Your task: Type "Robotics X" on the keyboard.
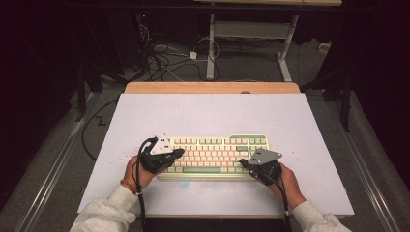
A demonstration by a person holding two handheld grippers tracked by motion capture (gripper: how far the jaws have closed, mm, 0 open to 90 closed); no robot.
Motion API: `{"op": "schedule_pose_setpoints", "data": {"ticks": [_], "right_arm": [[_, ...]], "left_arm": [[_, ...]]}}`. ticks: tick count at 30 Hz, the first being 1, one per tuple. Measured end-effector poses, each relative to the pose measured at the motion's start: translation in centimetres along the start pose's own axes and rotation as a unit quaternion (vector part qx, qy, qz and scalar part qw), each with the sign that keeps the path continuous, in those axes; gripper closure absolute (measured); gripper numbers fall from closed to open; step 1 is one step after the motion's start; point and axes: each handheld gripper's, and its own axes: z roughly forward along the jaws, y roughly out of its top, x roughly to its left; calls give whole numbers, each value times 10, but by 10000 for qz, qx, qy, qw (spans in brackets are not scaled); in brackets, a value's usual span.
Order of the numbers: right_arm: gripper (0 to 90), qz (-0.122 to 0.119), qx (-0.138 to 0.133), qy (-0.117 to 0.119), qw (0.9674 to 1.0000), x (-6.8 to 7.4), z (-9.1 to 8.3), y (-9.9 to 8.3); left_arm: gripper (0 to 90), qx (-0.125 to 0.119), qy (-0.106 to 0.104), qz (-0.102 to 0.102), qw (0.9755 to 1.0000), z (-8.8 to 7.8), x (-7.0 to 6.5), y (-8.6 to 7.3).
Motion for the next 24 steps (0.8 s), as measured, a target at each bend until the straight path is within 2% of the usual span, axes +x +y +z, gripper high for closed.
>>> {"op": "schedule_pose_setpoints", "data": {"ticks": [9,24], "right_arm": [[900,-17,16,-21,10000,0,0,0],[900,-1,13,-32,10000,1,0,0]], "left_arm": [[876,207,-101,132,9996,16,-3,13],[875,339,-77,101,9993,31,0,18]]}}
